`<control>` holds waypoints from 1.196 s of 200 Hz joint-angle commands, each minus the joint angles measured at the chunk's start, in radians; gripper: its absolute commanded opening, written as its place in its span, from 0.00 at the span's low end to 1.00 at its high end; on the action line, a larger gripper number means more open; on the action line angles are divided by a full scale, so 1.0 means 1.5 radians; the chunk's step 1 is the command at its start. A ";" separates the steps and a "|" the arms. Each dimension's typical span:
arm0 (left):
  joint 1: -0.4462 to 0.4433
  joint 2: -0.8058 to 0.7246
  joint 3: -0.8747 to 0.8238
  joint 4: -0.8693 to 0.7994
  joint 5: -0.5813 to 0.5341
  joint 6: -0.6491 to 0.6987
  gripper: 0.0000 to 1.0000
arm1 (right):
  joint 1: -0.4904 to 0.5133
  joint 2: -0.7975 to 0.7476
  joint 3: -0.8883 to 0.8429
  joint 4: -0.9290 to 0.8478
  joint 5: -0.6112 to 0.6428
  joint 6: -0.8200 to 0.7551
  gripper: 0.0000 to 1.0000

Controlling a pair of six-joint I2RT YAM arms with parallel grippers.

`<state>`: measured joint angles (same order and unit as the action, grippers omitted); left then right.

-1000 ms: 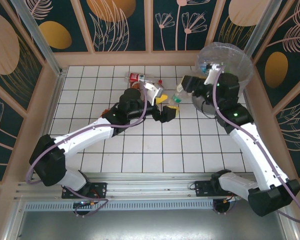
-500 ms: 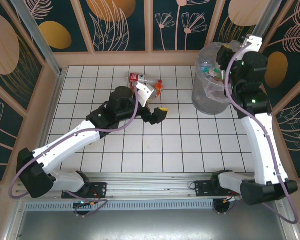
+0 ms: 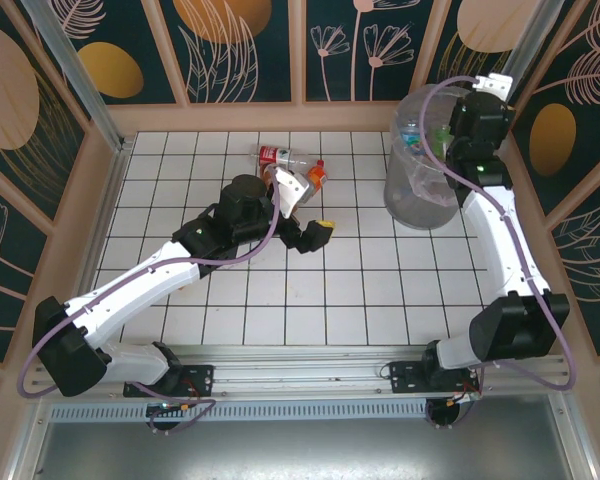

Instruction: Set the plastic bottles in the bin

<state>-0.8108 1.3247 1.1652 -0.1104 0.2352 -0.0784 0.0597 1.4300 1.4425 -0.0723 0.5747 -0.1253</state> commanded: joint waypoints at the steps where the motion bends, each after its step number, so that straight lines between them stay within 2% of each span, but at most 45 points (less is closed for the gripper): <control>1: -0.001 -0.008 -0.013 -0.007 0.011 0.011 0.99 | -0.032 0.003 -0.047 0.147 0.003 -0.006 0.59; 34: -0.001 -0.011 -0.014 -0.004 0.017 0.011 0.99 | -0.054 0.007 -0.129 0.290 -0.034 -0.026 0.59; 63: -0.001 -0.010 -0.015 -0.004 0.021 0.010 0.99 | -0.076 0.035 -0.129 0.326 -0.081 -0.019 0.60; 104: -0.001 -0.012 -0.017 -0.004 0.021 0.010 0.99 | -0.094 0.102 -0.071 0.287 -0.133 -0.003 0.60; 146: -0.001 -0.015 -0.017 -0.005 0.020 0.010 0.99 | -0.104 0.171 -0.004 0.186 -0.199 0.011 0.60; 203: -0.001 -0.015 -0.016 -0.006 0.026 0.006 0.99 | -0.112 0.216 0.044 0.055 -0.265 0.025 0.64; 239: -0.001 -0.015 -0.017 -0.007 0.029 0.005 0.99 | -0.113 0.231 0.064 -0.007 -0.277 0.006 0.66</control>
<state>-0.8108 1.3243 1.1519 -0.1169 0.2577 -0.0788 -0.1177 1.7443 1.5059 0.0448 0.2333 -0.1253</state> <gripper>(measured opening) 0.985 0.660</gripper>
